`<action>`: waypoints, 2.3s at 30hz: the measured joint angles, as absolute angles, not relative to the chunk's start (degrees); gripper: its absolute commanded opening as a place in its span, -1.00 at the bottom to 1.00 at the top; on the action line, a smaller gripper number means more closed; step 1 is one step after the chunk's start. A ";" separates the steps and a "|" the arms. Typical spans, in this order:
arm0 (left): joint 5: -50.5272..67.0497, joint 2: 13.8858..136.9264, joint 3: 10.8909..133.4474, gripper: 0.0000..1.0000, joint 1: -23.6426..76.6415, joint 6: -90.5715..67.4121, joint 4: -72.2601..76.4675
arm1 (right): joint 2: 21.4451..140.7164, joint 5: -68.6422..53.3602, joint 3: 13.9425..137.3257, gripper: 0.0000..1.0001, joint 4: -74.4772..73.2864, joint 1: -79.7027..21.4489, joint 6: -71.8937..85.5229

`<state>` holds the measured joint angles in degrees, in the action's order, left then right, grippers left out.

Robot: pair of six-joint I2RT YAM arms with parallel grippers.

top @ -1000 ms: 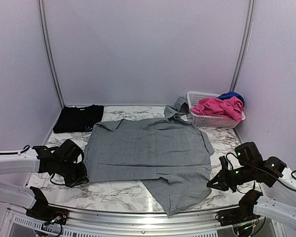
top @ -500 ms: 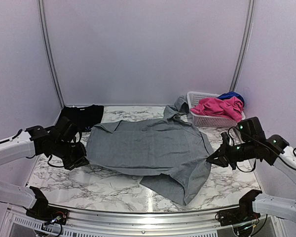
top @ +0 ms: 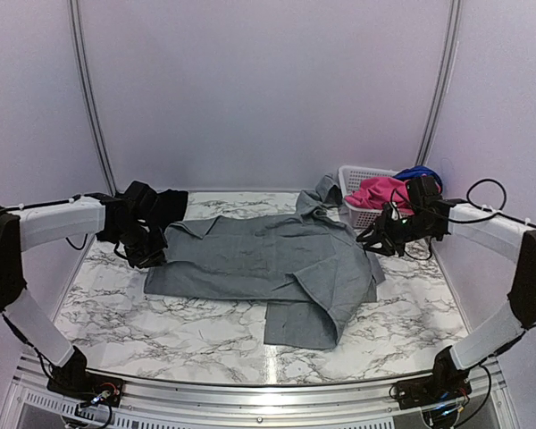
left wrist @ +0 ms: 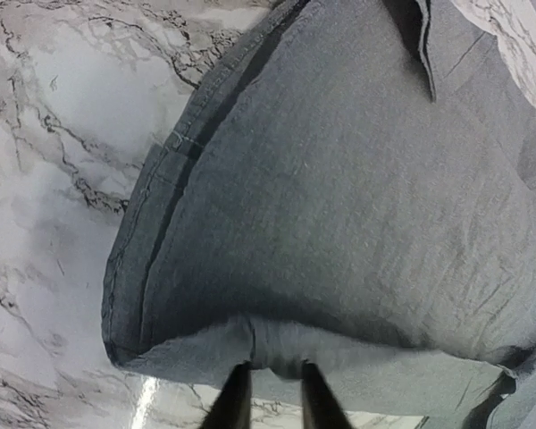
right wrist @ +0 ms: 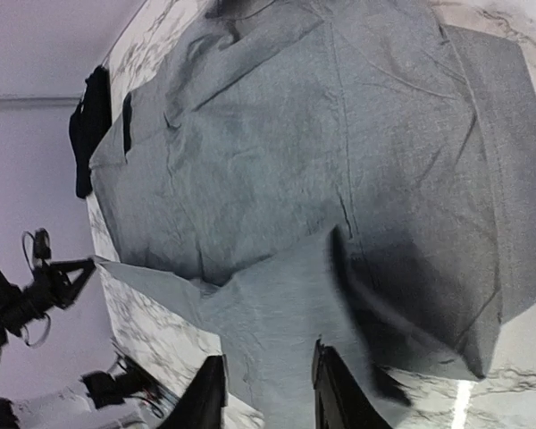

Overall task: Fold and stack the mixed laundry pile
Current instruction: Fold the flattened shirt at the center of the board.

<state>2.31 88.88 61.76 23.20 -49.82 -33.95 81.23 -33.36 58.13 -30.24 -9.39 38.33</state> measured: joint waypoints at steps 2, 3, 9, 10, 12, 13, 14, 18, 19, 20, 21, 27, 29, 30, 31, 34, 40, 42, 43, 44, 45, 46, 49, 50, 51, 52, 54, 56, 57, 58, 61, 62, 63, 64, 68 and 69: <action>1.56 91.98 62.98 0.01 22.65 -48.60 -33.01 | 85.03 -34.44 59.92 0.06 -29.41 -8.99 36.34; 0.95 92.71 63.11 0.07 22.52 -48.03 -32.60 | 86.50 -34.52 60.88 0.08 -29.54 -8.73 34.83; -1.06 90.74 63.13 0.13 23.16 -44.18 -32.38 | 83.18 -33.47 60.03 -0.11 -31.29 -6.74 27.09; -1.15 90.04 63.13 0.13 23.90 -43.33 -32.38 | 81.49 -33.54 58.22 -0.13 -31.14 -6.66 26.35; -1.10 89.08 63.11 0.10 26.04 -41.93 -32.14 | 78.94 -34.00 54.26 -0.16 -30.59 -6.59 25.87; -0.84 88.97 63.02 0.08 27.40 -41.25 -31.66 | 78.26 -34.44 52.12 -0.17 -30.02 -6.72 25.89; -0.36 89.03 62.78 0.06 28.58 -40.77 -30.96 | 78.32 -34.70 50.48 -0.18 -29.56 -6.96 25.91; 1.13 91.18 61.01 0.01 31.38 -40.01 -28.53 | 84.20 -35.40 47.83 -0.17 -26.46 -9.06 25.91; 1.21 92.07 60.45 -0.01 31.38 -40.03 -27.92 | 86.15 -35.40 47.55 -0.17 -25.28 -9.74 25.91; 1.21 93.01 59.77 -0.03 31.27 -39.97 -27.18 | 87.70 -35.38 47.24 -0.16 -24.36 -10.24 25.91; 1.21 94.02 59.09 -0.05 31.18 -39.86 -26.65 | 89.03 -35.35 46.65 -0.16 -23.14 -10.68 26.04; 1.45 97.51 55.46 0.42 31.31 -37.80 -24.36 | 92.77 -36.23 43.46 -0.14 -17.82 -11.81 27.03; 0.97 96.03 55.09 0.61 33.17 -34.72 -24.01 | 92.62 -36.47 43.13 -0.11 -16.45 -12.64 27.51; 0.58 94.63 54.98 0.63 35.20 -32.77 -23.97 | 92.33 -36.56 42.89 -0.10 -16.16 -13.08 27.88; 0.16 92.95 54.96 0.64 38.04 -30.70 -23.92 | 91.77 -36.60 42.68 -0.08 -16.16 -13.41 28.27; -0.51 87.74 55.33 0.65 48.49 -24.82 -22.90 | 88.58 -36.62 42.63 0.02 -17.12 -13.78 29.12; -1.06 93.23 63.81 0.59 66.81 -13.08 -21.41 | 82.19 -36.36 48.21 0.06 -20.23 -13.78 29.54; -1.43 99.18 68.66 0.58 69.65 -9.65 -21.21 | 81.49 -36.38 49.89 0.07 -20.67 -13.52 29.52; -1.67 102.83 71.68 0.58 70.94 -7.90 -21.23 | 81.28 -36.40 50.59 0.07 -20.84 -13.39 29.52; -1.83 105.34 73.54 0.58 71.59 -6.79 -21.12 | 81.08 -36.47 50.89 0.07 -21.06 -13.21 29.52; -2.07 108.25 76.01 0.58 72.20 -5.61 -21.32 | 80.73 -36.56 50.96 0.07 -21.21 -12.88 29.52; -2.20 110.96 78.28 0.58 72.62 -4.69 -21.39 | 80.31 -36.64 50.96 0.08 -21.71 -12.51 29.54; -2.63 116.55 83.02 0.55 73.17 -2.02 -21.69 | 78.78 -37.04 50.96 0.09 -23.11 -10.87 29.56; -2.66 117.95 84.25 0.50 73.30 -1.23 -21.93 | 78.13 -37.06 50.96 0.10 -23.49 -10.31 29.56; -2.66 119.20 85.34 0.46 73.47 -0.62 -22.24 | 77.41 -37.12 50.96 0.10 -23.77 -9.69 29.56; -2.68 120.60 86.52 0.41 73.52 0.10 -22.59 | 76.71 -37.26 50.94 0.12 -24.03 -9.10 29.56; -2.74 122.83 88.03 0.30 73.58 0.82 -23.07 | 75.70 -37.50 50.96 0.14 -24.40 -8.27 29.54; -2.24 123.96 89.25 -0.06 73.78 1.17 -23.22 | 75.09 -37.69 50.96 0.16 -24.84 -7.73 29.39; -2.35 124.31 89.47 -0.30 74.00 1.65 -23.18 | 74.96 -37.85 50.98 0.18 -25.19 -7.57 29.28; -1.76 124.51 89.60 -0.56 74.17 1.56 -22.96 | 74.87 -37.91 51.00 0.20 -25.58 -7.51 29.08; -0.91 124.53 89.65 -1.00 74.81 1.78 -22.74 | 74.85 -38.00 52.10 0.26 -27.90 -7.44 28.25; -0.51 124.40 89.65 -1.00 74.83 1.48 -22.70 | 74.72 -37.95 52.80 0.28 -28.64 -7.42 27.90; 0.43 124.11 89.62 -1.00 74.94 1.72 -23.03 | 74.41 -37.85 53.58 0.30 -29.28 -7.42 27.51; 1.10 123.74 89.65 -1.00 74.98 1.50 -23.55 | 73.95 -37.74 54.41 0.32 -29.85 -7.42 27.09; 5.06 120.86 91.59 -1.00 74.35 -1.69 -26.33 | 72.23 -36.36 58.83 0.35 -32.12 -7.40 24.95; 6.39 119.81 93.14 -1.00 73.97 -3.25 -26.30 | 72.03 -35.88 60.40 0.35 -32.73 -7.38 24.21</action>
